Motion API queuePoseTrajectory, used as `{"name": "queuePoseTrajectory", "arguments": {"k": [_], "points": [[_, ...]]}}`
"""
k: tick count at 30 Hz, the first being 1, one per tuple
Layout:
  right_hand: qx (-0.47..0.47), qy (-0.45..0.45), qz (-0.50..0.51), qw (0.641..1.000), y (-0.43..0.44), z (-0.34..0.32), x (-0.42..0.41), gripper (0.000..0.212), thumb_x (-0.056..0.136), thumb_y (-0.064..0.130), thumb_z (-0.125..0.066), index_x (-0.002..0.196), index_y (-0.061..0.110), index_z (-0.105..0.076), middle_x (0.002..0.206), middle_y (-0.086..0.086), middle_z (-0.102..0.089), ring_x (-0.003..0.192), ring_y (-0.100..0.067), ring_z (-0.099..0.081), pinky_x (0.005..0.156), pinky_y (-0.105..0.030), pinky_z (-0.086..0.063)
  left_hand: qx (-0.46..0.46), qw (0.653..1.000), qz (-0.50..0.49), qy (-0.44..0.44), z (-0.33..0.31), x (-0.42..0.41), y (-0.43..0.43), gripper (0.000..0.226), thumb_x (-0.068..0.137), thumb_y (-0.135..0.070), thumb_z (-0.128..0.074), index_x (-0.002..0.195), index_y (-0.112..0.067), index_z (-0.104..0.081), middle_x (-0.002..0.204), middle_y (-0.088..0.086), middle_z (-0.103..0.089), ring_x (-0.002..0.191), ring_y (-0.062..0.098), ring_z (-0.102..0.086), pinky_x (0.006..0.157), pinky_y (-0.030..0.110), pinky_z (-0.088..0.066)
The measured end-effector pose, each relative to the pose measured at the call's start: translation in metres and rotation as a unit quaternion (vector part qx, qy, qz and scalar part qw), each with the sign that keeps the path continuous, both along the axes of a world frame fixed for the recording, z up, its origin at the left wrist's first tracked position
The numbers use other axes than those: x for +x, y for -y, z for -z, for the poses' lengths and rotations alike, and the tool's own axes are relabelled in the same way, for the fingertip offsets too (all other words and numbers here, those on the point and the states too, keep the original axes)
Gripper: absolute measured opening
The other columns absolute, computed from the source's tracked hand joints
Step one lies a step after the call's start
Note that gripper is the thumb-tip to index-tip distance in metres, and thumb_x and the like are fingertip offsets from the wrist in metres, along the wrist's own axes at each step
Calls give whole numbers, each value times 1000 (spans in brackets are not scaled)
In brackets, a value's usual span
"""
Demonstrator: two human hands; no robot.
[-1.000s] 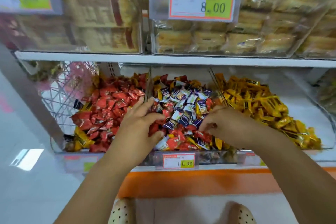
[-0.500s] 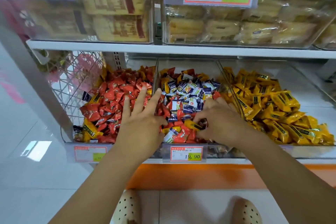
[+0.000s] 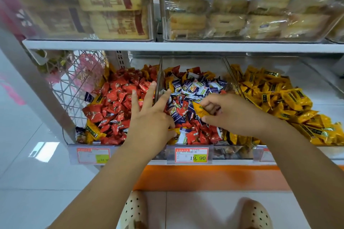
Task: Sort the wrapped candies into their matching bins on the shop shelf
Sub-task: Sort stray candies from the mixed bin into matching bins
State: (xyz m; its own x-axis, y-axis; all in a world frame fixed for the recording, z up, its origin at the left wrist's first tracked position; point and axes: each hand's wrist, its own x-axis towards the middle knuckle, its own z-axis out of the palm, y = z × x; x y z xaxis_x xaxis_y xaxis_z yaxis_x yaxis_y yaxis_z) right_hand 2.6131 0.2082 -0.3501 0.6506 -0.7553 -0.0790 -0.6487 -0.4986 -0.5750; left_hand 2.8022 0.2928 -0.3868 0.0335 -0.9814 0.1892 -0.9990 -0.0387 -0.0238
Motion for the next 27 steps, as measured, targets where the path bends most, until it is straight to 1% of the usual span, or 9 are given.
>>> {"name": "queuePoseTrajectory", "arguments": {"k": [4,8,10,12,14,18,21,23,27], "points": [[56,33,-34,997,-10,-3,10,27,89,22,-61,104,40,-49,77,13,-51,75,-10,-53,70,-26,-46,-20,999,32,-26,3,10,0,10,82,-43,-68,78,-36,-75,153,-9,-32,148,27,0,113,61,8],[89,1,-16,996,-9,3,18,14,92,30,-56,103,30,-48,104,-4,-63,82,-20,-61,73,-36,-49,-35,997,48,-42,7,13,-4,5,74,-42,-75,75,-37,-73,147,-8,-42,146,27,-11,113,59,6],[107,-35,-3,994,-7,8,19,16,94,33,-52,108,27,-47,83,-5,-56,58,-14,-48,55,-31,-39,-11,998,44,-41,10,10,-4,16,60,-41,-84,69,-37,-71,138,-2,-51,142,33,-25,110,65,-5],[106,-68,-6,992,-8,15,22,14,97,33,-48,109,28,-43,72,-2,-45,52,-12,-36,49,-29,-30,-4,999,33,-28,12,8,-2,22,53,-41,-86,68,-37,-71,134,0,-55,138,36,-33,106,70,-12],[83,-81,-22,993,-12,24,28,14,97,34,-49,106,29,-40,79,-1,-49,61,-14,-42,54,-30,-34,-5,1000,21,-12,7,5,-1,22,57,-46,-83,76,-39,-74,138,-1,-51,141,35,-26,107,71,-7],[13,-84,-32,996,-13,36,33,29,88,38,-64,97,26,-40,95,-2,-51,82,-17,-48,70,-34,-43,21,998,-16,49,-2,-5,2,32,80,-59,-60,106,-42,-69,156,-7,-20,147,31,9,107,69,11],[-34,-51,3,998,-6,25,25,27,87,29,-66,84,30,-39,86,0,-52,75,-16,-56,61,-34,-43,54,995,-43,68,-5,-13,4,30,82,-60,-57,105,-45,-69,156,-9,-19,146,30,12,106,73,6],[-67,-36,25,997,1,16,17,22,88,26,-64,83,28,-43,84,-1,-56,77,-21,-56,64,-37,-45,58,996,-49,54,-4,-14,5,25,83,-56,-59,102,-44,-70,156,-10,-20,146,29,12,105,74,3],[-51,-25,20,998,1,12,10,18,90,24,-62,83,22,-45,81,-5,-60,76,-23,-58,66,-38,-46,57,996,-27,-55,-1,-4,5,20,85,-53,-61,95,-39,-70,157,-15,-14,145,20,17,109,69,9]]}}
